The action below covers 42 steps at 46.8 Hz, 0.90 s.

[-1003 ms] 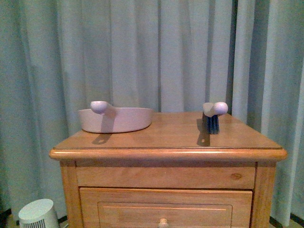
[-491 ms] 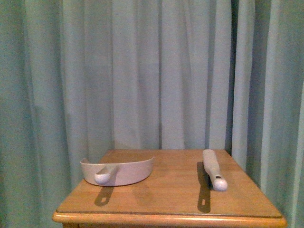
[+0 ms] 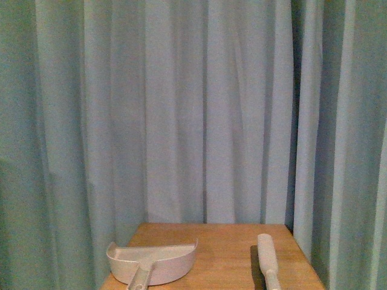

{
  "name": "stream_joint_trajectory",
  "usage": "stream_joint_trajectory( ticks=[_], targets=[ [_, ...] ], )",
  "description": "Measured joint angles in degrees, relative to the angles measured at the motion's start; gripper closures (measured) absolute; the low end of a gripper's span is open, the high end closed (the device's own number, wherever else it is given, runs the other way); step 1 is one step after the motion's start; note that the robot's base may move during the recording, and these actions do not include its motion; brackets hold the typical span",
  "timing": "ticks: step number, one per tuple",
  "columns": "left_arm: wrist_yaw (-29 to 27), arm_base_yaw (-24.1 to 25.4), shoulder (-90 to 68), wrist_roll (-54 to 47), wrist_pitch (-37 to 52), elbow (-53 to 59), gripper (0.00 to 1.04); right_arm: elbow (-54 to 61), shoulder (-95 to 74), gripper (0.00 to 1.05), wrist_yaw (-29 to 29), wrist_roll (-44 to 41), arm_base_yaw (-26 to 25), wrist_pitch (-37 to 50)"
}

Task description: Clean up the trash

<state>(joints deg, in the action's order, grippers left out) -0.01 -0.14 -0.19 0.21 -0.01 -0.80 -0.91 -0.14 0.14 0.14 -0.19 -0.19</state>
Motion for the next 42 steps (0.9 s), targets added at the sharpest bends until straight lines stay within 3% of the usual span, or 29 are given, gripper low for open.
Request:
stream_joint_trajectory(
  ticks=[4, 8, 10, 14, 21, 28, 35, 42],
  targets=[
    [0.00, 0.00, 0.00, 0.00, 0.00, 0.00, 0.08, -0.02, -0.24, 0.08, 1.16, 0.70, -0.26, -0.09],
    [0.04, 0.00, 0.00, 0.00, 0.00, 0.00, 0.08, -4.94, -10.86, 0.08, 25.46, 13.90, -8.50, -3.23],
    [-0.02, 0.00, 0.00, 0.00, 0.00, 0.00, 0.08, -9.70, -18.45, 0.08, 29.20, 18.34, -7.76, -1.36],
    [0.00, 0.00, 0.00, 0.00, 0.00, 0.00, 0.08, -20.61, -30.80, 0.08, 24.72, 18.99, -1.11, 2.01],
    [0.00, 0.00, 0.00, 0.00, 0.00, 0.00, 0.08, -36.94, -57.02, 0.08, 13.62, 8.72, 10.69, 6.16],
    [0.00, 0.00, 0.00, 0.00, 0.00, 0.00, 0.08, -44.19, -77.83, 0.08, 6.93, 6.54, 14.45, 8.63],
    [0.00, 0.00, 0.00, 0.00, 0.00, 0.00, 0.08, -50.62, -90.90, 0.08, 5.99, 9.92, 16.39, 9.55],
    [0.00, 0.00, 0.00, 0.00, 0.00, 0.00, 0.08, -58.16, -101.29, 0.08, 8.00, 18.99, 18.45, 12.90]
  ],
)
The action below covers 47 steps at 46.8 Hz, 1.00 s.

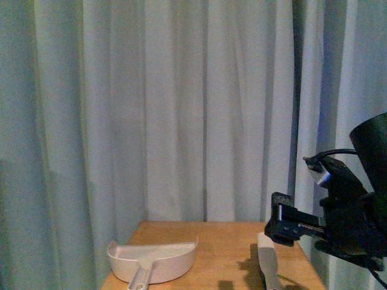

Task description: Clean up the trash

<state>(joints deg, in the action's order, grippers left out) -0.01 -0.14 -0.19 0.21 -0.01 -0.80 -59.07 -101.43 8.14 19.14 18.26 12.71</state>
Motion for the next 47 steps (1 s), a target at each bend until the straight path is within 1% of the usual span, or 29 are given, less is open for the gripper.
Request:
stream_joint_trajectory(
  ticks=[4, 8, 14, 20, 32, 47],
  targets=[
    [0.02, 0.00, 0.00, 0.00, 0.00, 0.00, 0.08, -2.69, -2.32, 0.08, 0.00, 3.32, 0.87, 0.98],
    [0.02, 0.00, 0.00, 0.00, 0.00, 0.00, 0.08, -4.44, -3.69, 0.08, -1.38, 3.96, 1.42, 0.09],
    [0.02, 0.00, 0.00, 0.00, 0.00, 0.00, 0.08, -7.04, -6.32, 0.08, -5.11, 3.10, 1.88, -4.22],
    [0.00, 0.00, 0.00, 0.00, 0.00, 0.00, 0.08, -9.14, -9.29, 0.08, -7.10, 0.63, 1.92, -7.96],
    [0.02, 0.00, 0.00, 0.00, 0.00, 0.00, 0.08, -15.61, -14.97, 0.08, -8.15, -0.37, 2.16, -12.63],
    [0.00, 0.00, 0.00, 0.00, 0.00, 0.00, 0.08, -19.32, -20.26, 0.08, -9.88, 1.31, 2.67, -14.40]
  ],
)
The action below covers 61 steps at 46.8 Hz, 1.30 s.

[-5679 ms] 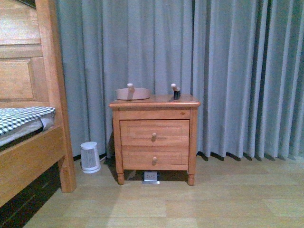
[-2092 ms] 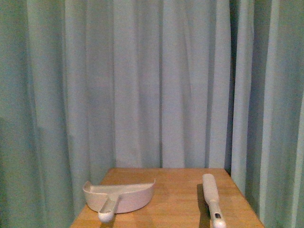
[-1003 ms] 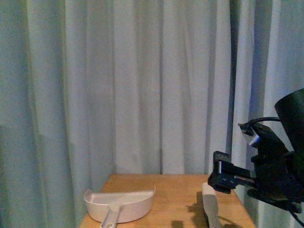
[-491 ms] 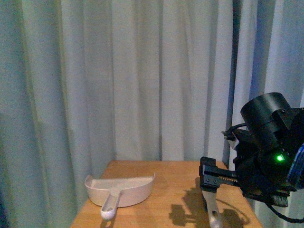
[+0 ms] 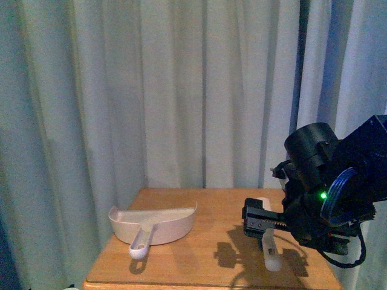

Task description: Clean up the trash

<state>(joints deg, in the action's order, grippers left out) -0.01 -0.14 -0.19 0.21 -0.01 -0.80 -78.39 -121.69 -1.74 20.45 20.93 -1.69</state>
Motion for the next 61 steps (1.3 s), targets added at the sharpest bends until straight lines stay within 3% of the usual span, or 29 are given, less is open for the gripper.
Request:
stream_joint_trajectory(
  ticks=[25, 34, 46, 61],
  targets=[
    [0.00, 0.00, 0.00, 0.00, 0.00, 0.00, 0.08, -9.25, -9.73, 0.09, -2.62, 1.46, 1.03, -3.98],
    [0.00, 0.00, 0.00, 0.00, 0.00, 0.00, 0.08, -11.13, -11.85, 0.47, -3.43, 2.32, 0.92, -4.44],
    [0.00, 0.00, 0.00, 0.00, 0.00, 0.00, 0.08, -11.10, -12.35, 0.83, -3.43, 2.49, 0.28, -4.28],
    [0.02, 0.00, 0.00, 0.00, 0.00, 0.00, 0.08, -4.94, -8.57, 0.85, -1.33, 0.52, -0.74, 1.70]
  ],
)
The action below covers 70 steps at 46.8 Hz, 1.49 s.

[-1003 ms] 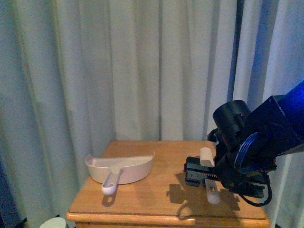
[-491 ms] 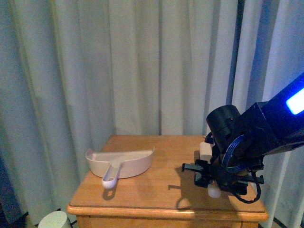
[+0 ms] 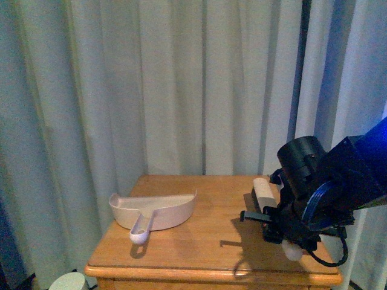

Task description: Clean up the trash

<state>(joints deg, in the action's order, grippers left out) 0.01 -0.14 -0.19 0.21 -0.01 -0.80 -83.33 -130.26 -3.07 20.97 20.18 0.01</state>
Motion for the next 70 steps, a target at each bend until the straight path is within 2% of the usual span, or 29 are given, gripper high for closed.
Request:
stream_joint_trajectory(
  ticks=[11, 16, 24, 29, 35, 40, 43, 46, 55, 61, 68, 70],
  targets=[
    [-0.02, 0.00, 0.00, 0.00, 0.00, 0.00, 0.08, 9.18, 14.56, 0.85, 7.30, -2.03, -2.32, 5.53],
    [-0.02, 0.00, 0.00, 0.00, 0.00, 0.00, 0.08, 18.58, 29.53, 0.85, 13.31, -3.41, -5.09, 10.43],
    [0.00, 0.00, 0.00, 0.00, 0.00, 0.00, 0.08, 37.42, 56.02, 0.85, 17.92, -7.58, -8.96, 18.01],
    [-0.02, 0.00, 0.00, 0.00, 0.00, 0.00, 0.08, 47.52, 71.49, 0.85, 18.25, -8.74, -10.47, 20.50],
    [-0.02, 0.00, 0.00, 0.00, 0.00, 0.00, 0.08, 57.00, 86.79, 0.85, 13.79, -10.73, -10.80, 21.49],
    [0.24, 0.04, -0.07, 0.02, -0.11, -0.02, 0.08, 63.23, 96.74, 0.85, 12.63, -11.58, -10.32, 21.81],
    [7.72, 2.27, -6.54, 6.12, -9.62, -4.26, 0.08, 64.67, 99.25, 0.85, 12.37, -11.63, -10.25, 22.01],
    [10.62, 2.99, -16.94, 10.10, -9.97, -9.09, 0.08, 64.59, 100.06, 0.85, 12.48, -11.80, -10.10, 22.29],
    [11.15, 2.93, -37.79, 9.27, 1.55, -23.71, 0.08, 64.72, 99.93, 0.85, 12.11, -11.80, -10.08, 22.29],
    [10.10, 1.11, -52.15, 9.01, 5.84, -34.10, 0.08, 64.74, 99.93, 0.85, 12.13, -11.80, -10.05, 22.27],
    [6.93, -3.65, -68.41, 8.39, 7.06, -46.40, 0.08, 64.74, 99.93, 0.85, 12.13, -11.80, -10.05, 22.29],
    [5.25, -6.38, -75.06, 7.91, 6.93, -52.06, 0.08, 64.74, 99.93, 0.85, 12.11, -11.80, -10.05, 22.27]
  ],
)
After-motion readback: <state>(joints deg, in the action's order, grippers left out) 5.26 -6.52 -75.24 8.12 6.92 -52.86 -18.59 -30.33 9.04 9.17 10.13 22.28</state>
